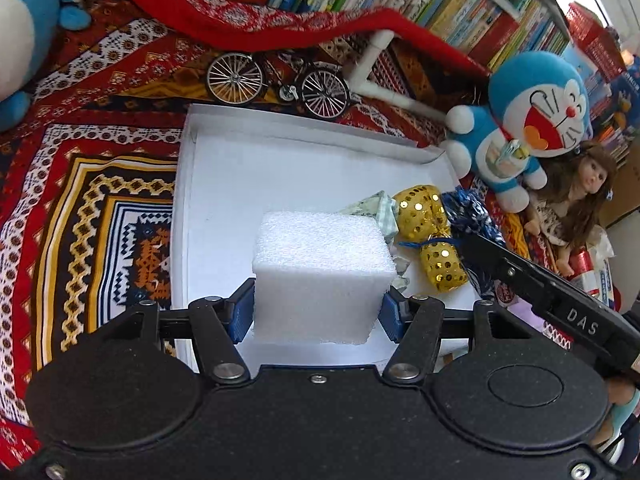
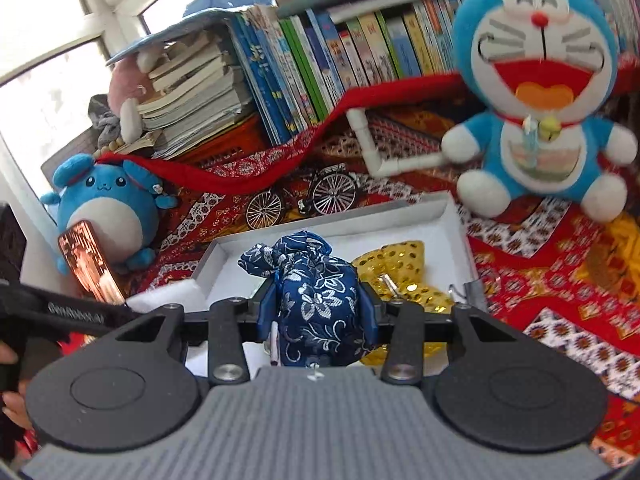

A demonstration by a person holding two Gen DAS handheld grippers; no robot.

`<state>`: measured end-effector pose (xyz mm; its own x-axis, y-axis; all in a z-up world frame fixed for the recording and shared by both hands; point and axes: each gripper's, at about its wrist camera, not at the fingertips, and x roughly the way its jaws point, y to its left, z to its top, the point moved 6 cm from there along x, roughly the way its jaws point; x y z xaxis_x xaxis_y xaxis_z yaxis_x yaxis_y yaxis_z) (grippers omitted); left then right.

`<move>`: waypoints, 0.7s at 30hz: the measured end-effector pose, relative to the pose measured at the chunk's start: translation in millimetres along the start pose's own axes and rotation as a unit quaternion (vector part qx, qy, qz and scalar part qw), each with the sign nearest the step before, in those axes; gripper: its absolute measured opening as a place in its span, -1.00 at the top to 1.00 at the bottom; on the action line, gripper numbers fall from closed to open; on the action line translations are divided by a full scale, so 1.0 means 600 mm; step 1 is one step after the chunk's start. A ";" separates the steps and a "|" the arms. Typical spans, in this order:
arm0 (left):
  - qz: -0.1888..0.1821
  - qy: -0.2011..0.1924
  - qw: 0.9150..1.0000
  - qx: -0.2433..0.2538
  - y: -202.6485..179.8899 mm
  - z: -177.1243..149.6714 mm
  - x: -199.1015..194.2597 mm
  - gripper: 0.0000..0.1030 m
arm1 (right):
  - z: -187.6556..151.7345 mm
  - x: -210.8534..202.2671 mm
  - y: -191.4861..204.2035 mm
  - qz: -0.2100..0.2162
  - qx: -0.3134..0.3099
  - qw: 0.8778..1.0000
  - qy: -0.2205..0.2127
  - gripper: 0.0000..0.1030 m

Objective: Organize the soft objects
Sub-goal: 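Lower the foam cube into the white tray while the right gripper lowers the blue bundle beside it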

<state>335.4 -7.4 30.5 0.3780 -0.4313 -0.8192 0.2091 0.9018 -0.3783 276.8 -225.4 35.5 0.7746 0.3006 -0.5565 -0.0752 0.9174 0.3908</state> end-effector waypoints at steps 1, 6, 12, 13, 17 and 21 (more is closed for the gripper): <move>0.001 0.003 1.000 0.002 0.000 0.003 0.005 -0.14 | 0.000 0.007 -0.003 0.005 0.012 1.000 0.005 0.08; 0.008 0.012 1.000 0.008 0.003 0.015 0.026 -0.14 | -0.001 0.034 -0.016 0.030 0.063 0.997 0.018 0.07; 0.013 0.019 1.000 0.014 0.006 0.020 0.047 -0.14 | 0.000 0.056 -0.020 0.075 0.123 0.989 0.030 0.06; 0.013 0.020 1.000 0.015 0.007 0.020 0.049 -0.14 | 0.001 0.060 -0.020 0.082 0.130 0.988 0.031 0.05; 0.016 0.025 0.999 0.016 0.011 0.018 0.056 -0.14 | -0.002 0.073 -0.022 0.101 0.153 0.982 0.042 0.00; 0.015 0.030 0.999 0.015 0.013 0.018 0.063 -0.15 | -0.009 0.082 -0.038 0.117 0.185 0.975 0.047 -0.02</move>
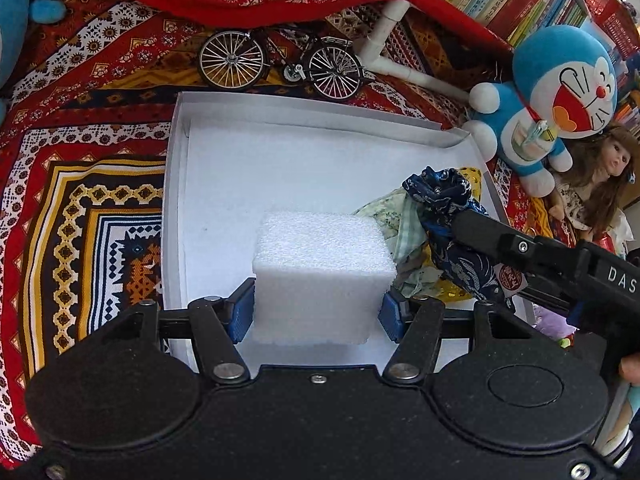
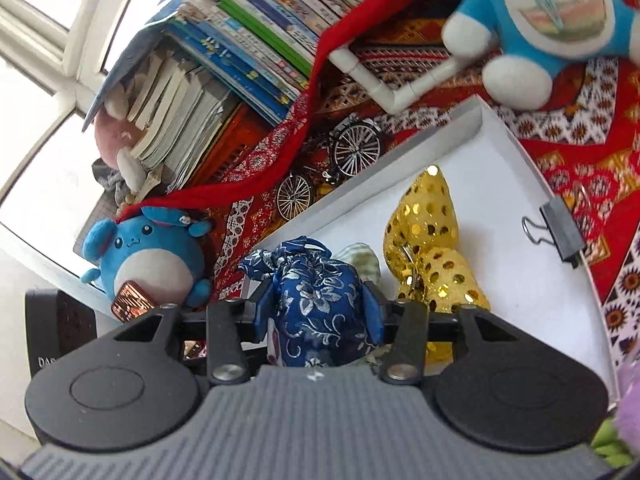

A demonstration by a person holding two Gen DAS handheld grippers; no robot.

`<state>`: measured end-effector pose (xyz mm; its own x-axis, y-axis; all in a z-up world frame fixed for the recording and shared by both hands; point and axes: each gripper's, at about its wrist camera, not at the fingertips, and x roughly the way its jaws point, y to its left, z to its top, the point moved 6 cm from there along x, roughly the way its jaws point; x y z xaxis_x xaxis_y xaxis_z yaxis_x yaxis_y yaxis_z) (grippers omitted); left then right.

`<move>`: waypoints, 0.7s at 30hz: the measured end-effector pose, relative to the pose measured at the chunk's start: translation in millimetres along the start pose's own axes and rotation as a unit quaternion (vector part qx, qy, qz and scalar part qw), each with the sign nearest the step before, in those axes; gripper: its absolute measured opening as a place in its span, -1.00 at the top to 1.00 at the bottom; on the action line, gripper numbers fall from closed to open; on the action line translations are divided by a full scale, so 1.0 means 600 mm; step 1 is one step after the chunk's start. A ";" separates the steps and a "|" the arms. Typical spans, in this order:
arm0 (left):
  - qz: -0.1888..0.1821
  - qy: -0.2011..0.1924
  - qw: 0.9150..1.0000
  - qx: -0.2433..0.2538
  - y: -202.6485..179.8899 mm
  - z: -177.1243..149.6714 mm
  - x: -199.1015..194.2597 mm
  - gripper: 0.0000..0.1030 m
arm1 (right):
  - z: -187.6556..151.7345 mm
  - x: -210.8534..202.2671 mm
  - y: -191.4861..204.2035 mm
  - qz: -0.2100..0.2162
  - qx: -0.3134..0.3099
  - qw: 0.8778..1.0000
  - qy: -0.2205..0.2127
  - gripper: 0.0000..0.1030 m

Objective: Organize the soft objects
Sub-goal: 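Lower the foam cube into the white tray while the right gripper lowers the blue bundle beside it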

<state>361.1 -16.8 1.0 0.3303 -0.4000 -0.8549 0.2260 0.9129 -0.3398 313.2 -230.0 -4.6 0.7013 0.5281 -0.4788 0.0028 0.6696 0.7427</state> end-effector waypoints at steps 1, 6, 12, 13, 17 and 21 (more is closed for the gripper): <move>0.000 0.001 1.000 0.000 0.000 0.000 0.002 -0.15 | 0.001 0.001 -0.005 0.003 0.010 1.000 0.000 -0.03; 0.000 0.004 1.000 -0.003 0.000 0.001 0.009 -0.15 | 0.006 -0.003 -0.022 0.003 0.032 0.999 -0.009 -0.04; 0.001 0.006 1.000 -0.006 0.003 0.001 0.015 -0.15 | 0.003 -0.001 -0.045 0.020 0.099 0.995 -0.008 -0.04; 0.000 0.007 1.000 -0.006 0.003 0.001 0.016 -0.15 | 0.001 0.002 -0.048 0.034 0.128 0.991 -0.004 -0.04; 0.002 0.008 1.000 -0.008 0.005 0.001 0.019 -0.15 | -0.007 0.016 -0.048 0.072 0.194 0.978 0.005 -0.04; 0.003 0.007 1.000 -0.007 0.008 0.000 0.020 -0.15 | -0.012 0.023 -0.049 0.052 0.183 0.982 -0.008 -0.06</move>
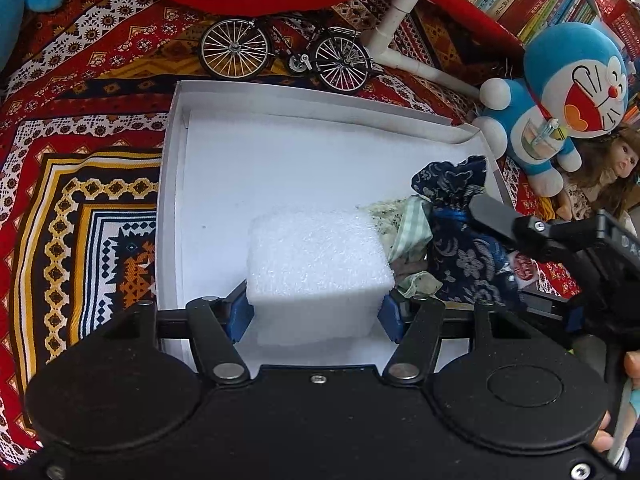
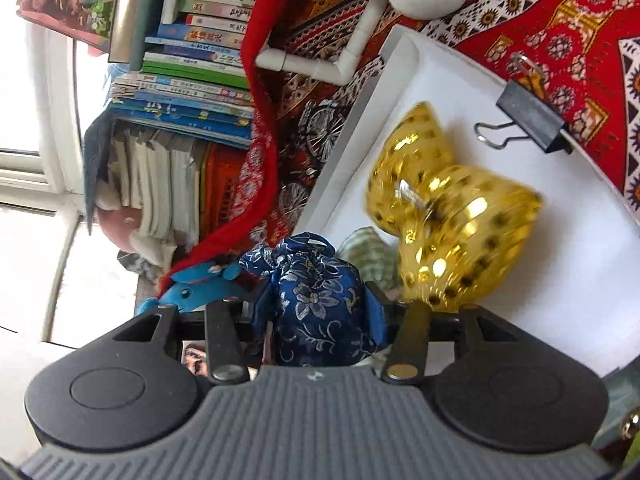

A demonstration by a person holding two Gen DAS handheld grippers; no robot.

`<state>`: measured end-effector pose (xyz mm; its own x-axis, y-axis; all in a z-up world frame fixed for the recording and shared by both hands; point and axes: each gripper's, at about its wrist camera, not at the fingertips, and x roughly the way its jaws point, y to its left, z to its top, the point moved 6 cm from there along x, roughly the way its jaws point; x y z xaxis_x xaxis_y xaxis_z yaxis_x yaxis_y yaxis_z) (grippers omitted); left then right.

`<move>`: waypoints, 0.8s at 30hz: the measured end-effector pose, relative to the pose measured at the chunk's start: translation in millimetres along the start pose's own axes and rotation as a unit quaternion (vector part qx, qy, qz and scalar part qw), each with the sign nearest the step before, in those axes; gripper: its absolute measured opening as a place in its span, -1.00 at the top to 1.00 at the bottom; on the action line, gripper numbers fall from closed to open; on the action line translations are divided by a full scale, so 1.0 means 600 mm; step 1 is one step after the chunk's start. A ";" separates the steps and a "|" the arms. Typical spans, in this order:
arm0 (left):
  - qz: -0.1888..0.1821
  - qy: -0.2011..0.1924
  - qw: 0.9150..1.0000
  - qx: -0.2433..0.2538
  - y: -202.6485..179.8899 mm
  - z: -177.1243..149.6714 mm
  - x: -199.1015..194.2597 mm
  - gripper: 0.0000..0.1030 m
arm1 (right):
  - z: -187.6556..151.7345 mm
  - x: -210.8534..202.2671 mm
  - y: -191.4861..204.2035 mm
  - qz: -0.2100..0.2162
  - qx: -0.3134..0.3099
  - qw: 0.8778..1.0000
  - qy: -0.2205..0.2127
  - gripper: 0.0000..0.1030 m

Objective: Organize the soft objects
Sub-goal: 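Lower the foam cube into the white tray while the right gripper lowers the blue bundle beside it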

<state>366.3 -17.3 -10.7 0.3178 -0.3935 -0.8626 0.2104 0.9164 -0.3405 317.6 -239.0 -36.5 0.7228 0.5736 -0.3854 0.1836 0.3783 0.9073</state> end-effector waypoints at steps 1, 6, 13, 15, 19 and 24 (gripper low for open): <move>0.000 0.000 1.000 0.000 0.000 0.000 0.000 -0.15 | 0.000 0.000 0.000 -0.006 -0.007 1.000 -0.002 -0.07; -0.004 0.000 1.000 -0.003 0.000 0.003 0.004 -0.15 | 0.003 -0.005 0.000 -0.032 -0.030 0.999 -0.013 -0.09; -0.002 0.000 1.000 -0.001 -0.003 0.004 0.008 -0.22 | 0.003 -0.006 -0.011 -0.049 -0.030 0.998 -0.019 -0.26; 0.000 0.001 1.000 -0.003 -0.003 0.004 0.008 -0.27 | 0.002 -0.006 -0.015 -0.052 -0.028 0.998 -0.016 -0.41; -0.004 -0.001 1.000 -0.010 0.000 0.005 0.006 -0.39 | 0.000 -0.008 -0.017 -0.046 -0.017 0.999 -0.008 -0.60; -0.012 -0.011 1.000 -0.014 -0.001 0.008 -0.001 -0.47 | -0.001 -0.016 -0.010 -0.040 -0.020 0.999 -0.008 -0.71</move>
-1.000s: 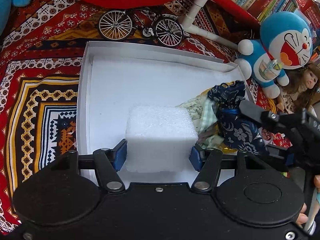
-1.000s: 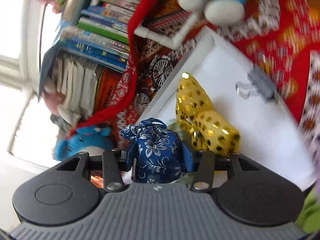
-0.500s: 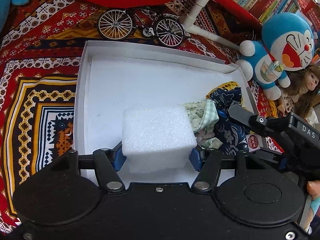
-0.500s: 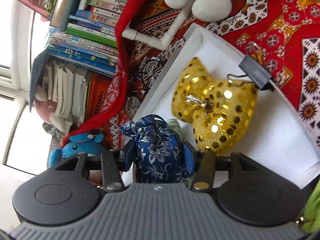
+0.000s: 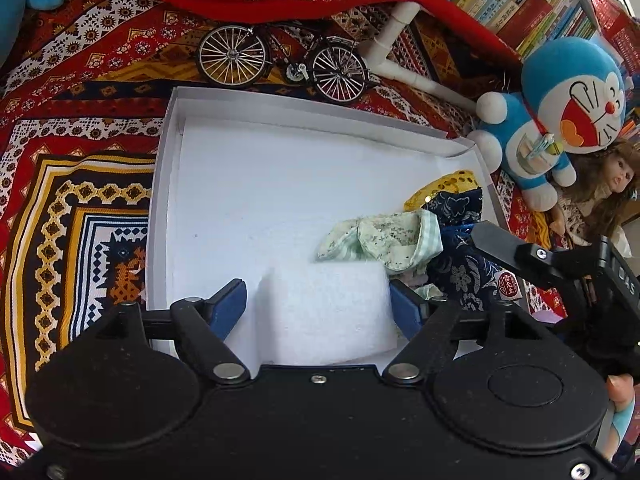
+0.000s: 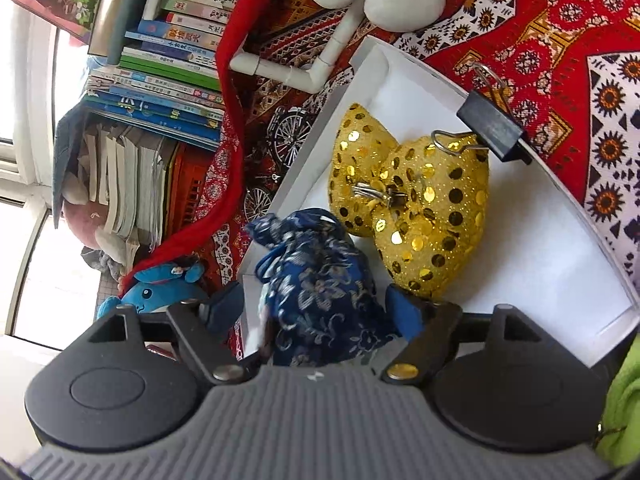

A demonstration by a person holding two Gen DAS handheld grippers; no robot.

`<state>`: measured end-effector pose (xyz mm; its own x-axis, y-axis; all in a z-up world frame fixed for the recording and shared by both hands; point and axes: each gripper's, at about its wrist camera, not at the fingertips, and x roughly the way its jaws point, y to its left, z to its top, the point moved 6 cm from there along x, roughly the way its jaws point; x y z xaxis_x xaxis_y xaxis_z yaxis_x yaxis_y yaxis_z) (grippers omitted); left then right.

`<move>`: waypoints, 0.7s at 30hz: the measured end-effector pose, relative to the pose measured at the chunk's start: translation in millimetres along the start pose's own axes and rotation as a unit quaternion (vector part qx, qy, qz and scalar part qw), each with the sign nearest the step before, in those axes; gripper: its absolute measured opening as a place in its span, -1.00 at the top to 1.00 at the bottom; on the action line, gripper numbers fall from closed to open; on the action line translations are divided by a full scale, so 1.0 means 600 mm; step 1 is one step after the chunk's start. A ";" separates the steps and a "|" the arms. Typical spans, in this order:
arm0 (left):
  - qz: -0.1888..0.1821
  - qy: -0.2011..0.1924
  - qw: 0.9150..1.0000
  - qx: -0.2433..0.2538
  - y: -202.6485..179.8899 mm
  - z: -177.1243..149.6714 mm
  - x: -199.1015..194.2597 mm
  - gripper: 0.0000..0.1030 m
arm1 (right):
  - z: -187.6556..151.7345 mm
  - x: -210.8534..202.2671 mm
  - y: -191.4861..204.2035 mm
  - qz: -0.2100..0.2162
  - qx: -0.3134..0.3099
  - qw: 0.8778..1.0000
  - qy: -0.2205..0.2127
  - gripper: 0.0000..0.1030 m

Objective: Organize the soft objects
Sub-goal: 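Lower the foam cube into the white tray while the right gripper lowers the blue bundle beside it, then withdraw both open grippers from the tray toward the white paper cup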

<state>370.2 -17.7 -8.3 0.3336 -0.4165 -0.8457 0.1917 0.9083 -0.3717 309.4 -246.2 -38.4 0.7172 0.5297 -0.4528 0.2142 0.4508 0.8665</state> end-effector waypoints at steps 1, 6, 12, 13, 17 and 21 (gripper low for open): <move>-0.001 -0.001 1.000 0.000 0.000 0.000 -0.001 -0.48 | 0.000 -0.003 0.002 0.002 -0.002 1.000 0.000 -0.72; 0.000 -0.007 1.000 -0.002 -0.001 0.000 -0.009 -0.49 | 0.001 -0.017 0.012 0.005 -0.012 1.000 -0.005 -0.77; -0.002 -0.021 1.000 -0.012 0.002 0.003 -0.027 -0.56 | 0.001 -0.036 0.015 0.004 -0.017 1.000 -0.008 -0.79; -0.002 -0.024 1.000 -0.012 0.002 0.003 -0.031 -0.56 | 0.000 -0.039 0.016 0.004 -0.020 1.000 -0.008 -0.80; -0.007 -0.034 0.999 -0.012 -0.001 0.001 -0.047 -0.58 | -0.002 -0.051 0.020 0.003 -0.029 0.999 -0.012 -0.81; -0.005 -0.045 0.999 -0.010 -0.007 -0.006 -0.063 -0.59 | -0.007 -0.062 0.022 0.001 -0.040 0.999 -0.011 -0.82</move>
<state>353.8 -5.5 23.7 0.4133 -0.4265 -0.8046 0.1778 0.9043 -0.3880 282.6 -257.1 -10.9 0.7325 0.5148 -0.4455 0.1603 0.5056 0.8477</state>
